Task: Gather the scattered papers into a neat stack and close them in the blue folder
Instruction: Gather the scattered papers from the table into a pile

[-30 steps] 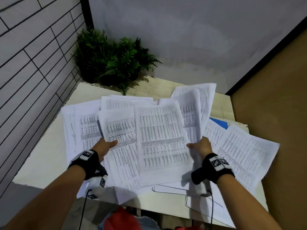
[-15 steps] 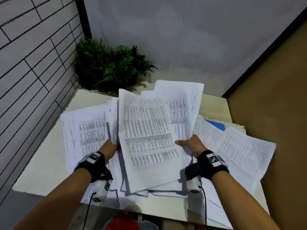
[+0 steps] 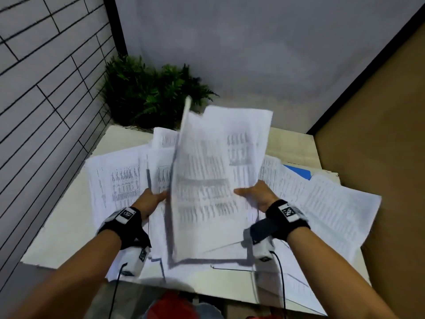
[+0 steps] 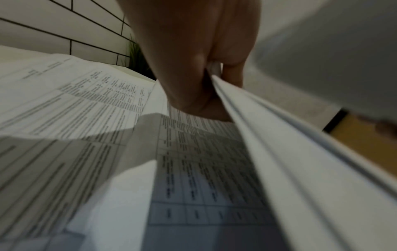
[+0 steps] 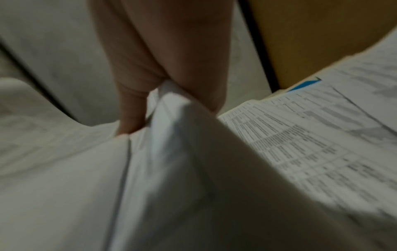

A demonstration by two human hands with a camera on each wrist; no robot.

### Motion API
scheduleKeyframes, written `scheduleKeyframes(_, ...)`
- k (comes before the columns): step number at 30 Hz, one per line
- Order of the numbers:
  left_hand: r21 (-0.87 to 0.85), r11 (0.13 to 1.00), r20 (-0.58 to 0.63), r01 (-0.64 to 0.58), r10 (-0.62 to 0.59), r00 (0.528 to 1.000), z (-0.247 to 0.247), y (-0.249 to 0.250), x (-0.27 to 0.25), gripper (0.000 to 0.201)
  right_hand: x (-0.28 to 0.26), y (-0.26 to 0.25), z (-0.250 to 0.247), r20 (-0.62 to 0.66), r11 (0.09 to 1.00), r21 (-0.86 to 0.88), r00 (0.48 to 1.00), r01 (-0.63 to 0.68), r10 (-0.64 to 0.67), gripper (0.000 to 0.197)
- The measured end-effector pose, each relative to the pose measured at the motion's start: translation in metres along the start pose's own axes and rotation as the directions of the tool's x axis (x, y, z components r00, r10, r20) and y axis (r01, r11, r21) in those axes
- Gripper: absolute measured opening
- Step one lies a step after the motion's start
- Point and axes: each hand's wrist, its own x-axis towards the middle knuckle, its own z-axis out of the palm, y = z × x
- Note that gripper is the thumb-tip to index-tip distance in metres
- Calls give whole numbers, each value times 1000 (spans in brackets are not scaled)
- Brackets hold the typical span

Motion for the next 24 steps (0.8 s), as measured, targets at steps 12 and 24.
scheduleKeyframes(12,2,1000,35,-30,30,999,30,4,-23,50,5,48,35,-63,984,-93,987,-154,149,83)
scheduleKeyframes(24,-231,863,93,-450,480,872,-8,84,-87,90,-50,-47,-2,-45,852,222,878,474,-476,28)
